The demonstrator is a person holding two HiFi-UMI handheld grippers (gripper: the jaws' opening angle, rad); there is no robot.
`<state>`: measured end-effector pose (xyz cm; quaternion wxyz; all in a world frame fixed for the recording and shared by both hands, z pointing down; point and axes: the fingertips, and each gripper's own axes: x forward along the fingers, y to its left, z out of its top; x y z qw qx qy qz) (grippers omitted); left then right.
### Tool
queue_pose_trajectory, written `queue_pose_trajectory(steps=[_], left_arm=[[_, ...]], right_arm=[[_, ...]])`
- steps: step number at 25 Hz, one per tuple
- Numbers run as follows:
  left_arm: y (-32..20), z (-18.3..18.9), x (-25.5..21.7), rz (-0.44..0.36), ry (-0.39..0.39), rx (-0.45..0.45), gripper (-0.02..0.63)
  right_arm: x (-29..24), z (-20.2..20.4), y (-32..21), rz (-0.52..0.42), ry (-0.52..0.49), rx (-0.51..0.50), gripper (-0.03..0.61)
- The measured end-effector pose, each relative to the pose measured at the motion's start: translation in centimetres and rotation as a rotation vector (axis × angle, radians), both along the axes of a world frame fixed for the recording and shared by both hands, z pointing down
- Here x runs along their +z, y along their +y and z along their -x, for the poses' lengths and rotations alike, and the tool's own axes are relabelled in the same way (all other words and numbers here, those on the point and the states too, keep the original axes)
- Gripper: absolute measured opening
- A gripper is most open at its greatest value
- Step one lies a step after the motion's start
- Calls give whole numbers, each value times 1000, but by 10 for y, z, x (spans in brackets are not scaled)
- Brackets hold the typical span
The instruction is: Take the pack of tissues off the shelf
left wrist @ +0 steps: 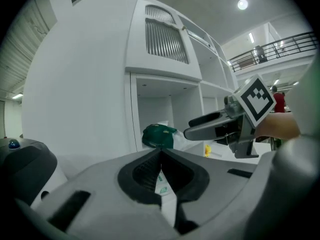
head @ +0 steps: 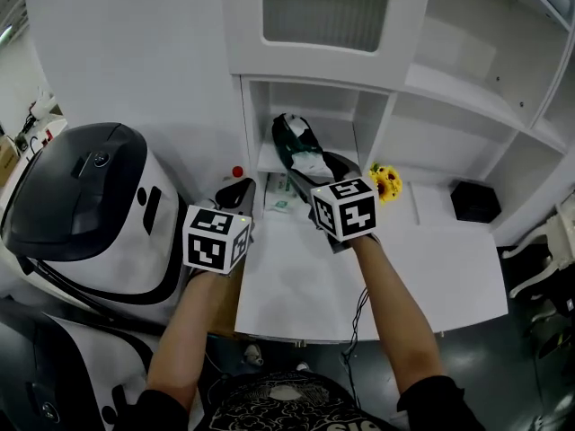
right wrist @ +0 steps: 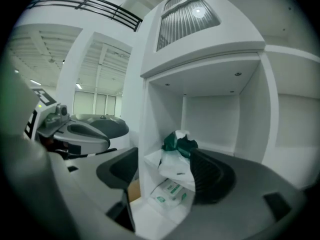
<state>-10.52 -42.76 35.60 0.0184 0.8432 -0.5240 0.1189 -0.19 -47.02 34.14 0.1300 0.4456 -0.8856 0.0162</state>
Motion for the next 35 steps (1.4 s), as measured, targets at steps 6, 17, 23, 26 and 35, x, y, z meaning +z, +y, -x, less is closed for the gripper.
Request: queue_pose_trajectory(steps=[6, 17, 23, 26, 35], left_arm=[[-21, 4, 5, 3, 2, 77, 9], [-41, 10, 5, -5, 39, 137, 9], [-46, 14, 6, -7, 45, 146, 9], [-48, 14, 5, -9, 45, 151, 9], [-50, 12, 5, -12, 37, 159, 9]], right_arm=[[6, 14, -22, 14, 46, 54, 325], [17, 21, -51, 35, 111, 116, 325], [28, 23, -59, 72, 124, 119, 308], [29, 22, -61, 84, 104, 126, 295], [32, 19, -64, 88, 98, 138, 233]])
